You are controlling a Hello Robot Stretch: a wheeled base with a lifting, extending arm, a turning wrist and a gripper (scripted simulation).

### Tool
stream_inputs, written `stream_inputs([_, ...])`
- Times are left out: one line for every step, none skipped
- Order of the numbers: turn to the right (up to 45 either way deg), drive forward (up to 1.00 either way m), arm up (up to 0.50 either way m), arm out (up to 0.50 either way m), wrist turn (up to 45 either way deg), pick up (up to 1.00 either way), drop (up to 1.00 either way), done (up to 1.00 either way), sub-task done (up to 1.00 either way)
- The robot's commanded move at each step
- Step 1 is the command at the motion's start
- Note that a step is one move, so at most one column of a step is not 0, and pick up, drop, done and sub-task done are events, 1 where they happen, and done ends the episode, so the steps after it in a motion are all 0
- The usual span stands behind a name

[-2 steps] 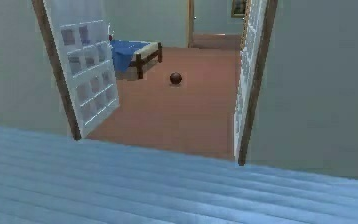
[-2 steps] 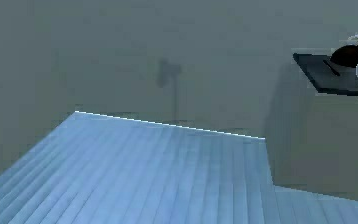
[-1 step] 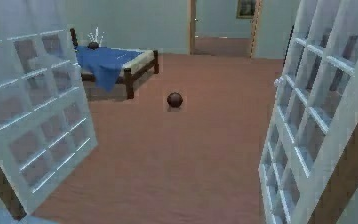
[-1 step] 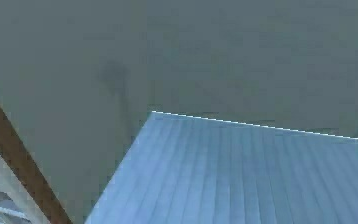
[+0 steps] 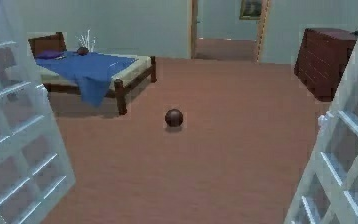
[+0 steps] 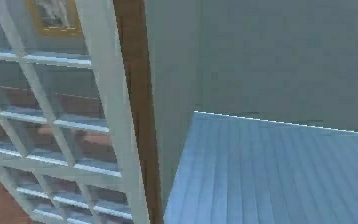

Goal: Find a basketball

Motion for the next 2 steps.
stream_inputs([6.0,0.00,0.00,0.00,0.0,0.00,0.00,0.00,0.00])
stream_inputs([0.0,1.00,0.00,0.00,0.0,0.00,0.00,0.00,0.00])
